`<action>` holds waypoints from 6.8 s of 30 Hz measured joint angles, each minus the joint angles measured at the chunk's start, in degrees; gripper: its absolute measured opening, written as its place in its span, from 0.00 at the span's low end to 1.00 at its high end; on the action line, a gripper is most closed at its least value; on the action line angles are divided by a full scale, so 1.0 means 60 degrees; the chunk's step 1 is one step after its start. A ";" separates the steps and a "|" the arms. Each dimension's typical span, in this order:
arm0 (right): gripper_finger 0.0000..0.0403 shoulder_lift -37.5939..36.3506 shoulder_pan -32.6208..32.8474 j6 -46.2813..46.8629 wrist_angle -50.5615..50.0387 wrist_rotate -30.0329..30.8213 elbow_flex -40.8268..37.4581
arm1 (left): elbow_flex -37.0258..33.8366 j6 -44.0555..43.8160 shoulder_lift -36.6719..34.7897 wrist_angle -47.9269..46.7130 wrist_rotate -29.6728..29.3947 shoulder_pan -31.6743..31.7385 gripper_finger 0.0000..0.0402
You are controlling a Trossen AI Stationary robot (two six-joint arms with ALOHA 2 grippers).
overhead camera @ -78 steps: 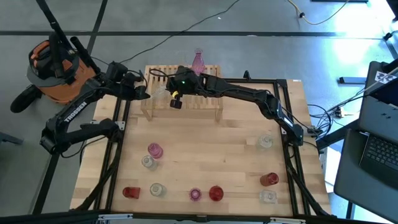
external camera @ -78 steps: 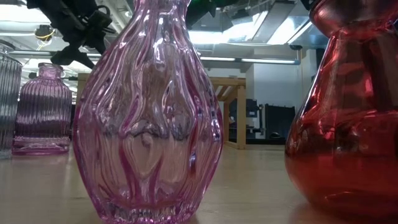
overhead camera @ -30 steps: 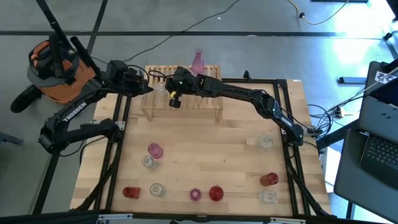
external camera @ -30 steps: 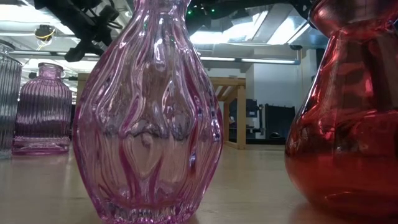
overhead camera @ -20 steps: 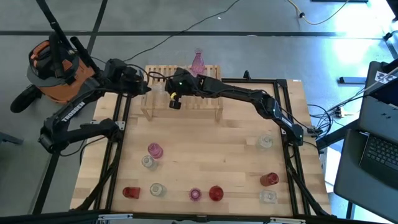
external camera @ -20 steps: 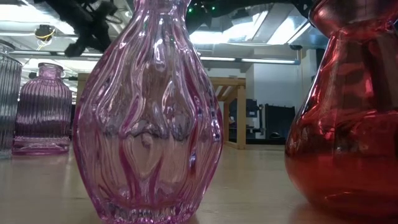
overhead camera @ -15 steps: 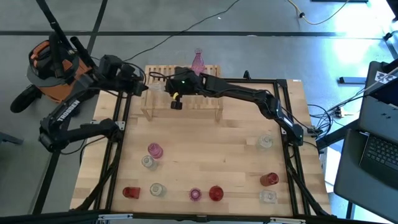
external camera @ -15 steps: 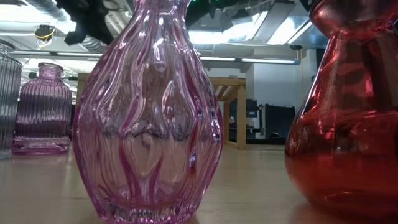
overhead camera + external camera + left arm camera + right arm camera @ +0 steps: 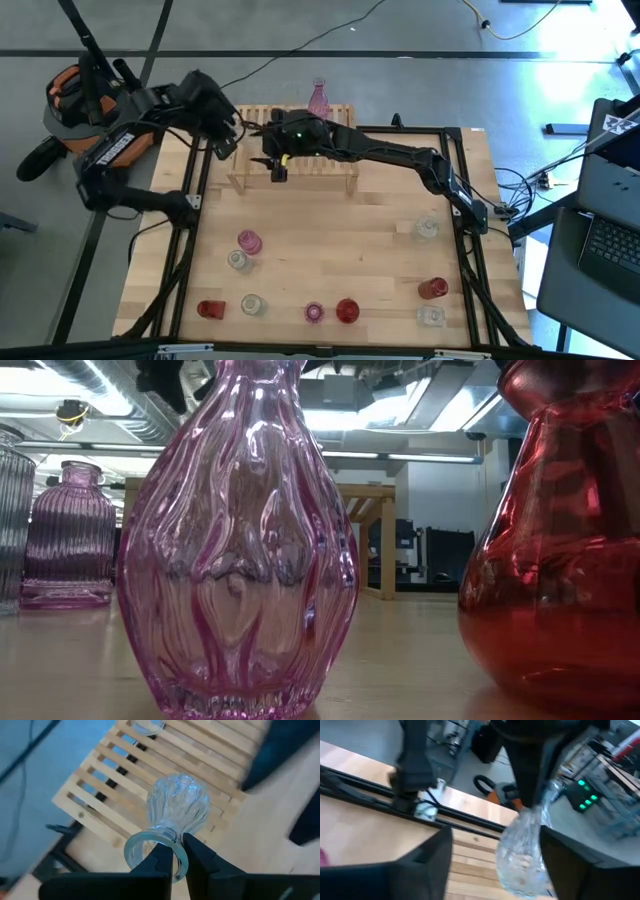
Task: Sort vases onto shelf
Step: Put the transparent vase on the shelf aligned with the other transparent vase on the right
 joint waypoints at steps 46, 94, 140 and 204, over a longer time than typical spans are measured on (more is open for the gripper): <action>0.60 -0.0077 -0.0215 0.1992 0.0072 0.1079 -0.0004 | 0.1139 -0.3435 -0.0700 0.0013 -0.4239 -0.4205 0.46; 0.60 -0.6564 0.6681 0.3270 -0.5637 1.2153 -0.0504 | 0.1120 -0.2674 0.1090 0.3759 -0.1813 -0.4205 0.46; 0.60 -0.1975 -0.2111 0.4556 1.2866 -0.3338 -0.8195 | 0.1120 -0.4328 0.1216 0.3661 -0.2531 -0.4201 0.46; 0.60 -0.1566 -0.1497 0.4706 1.1673 -0.1550 -0.8324 | 0.1164 -0.4883 0.2946 0.3119 0.1385 -0.1108 0.21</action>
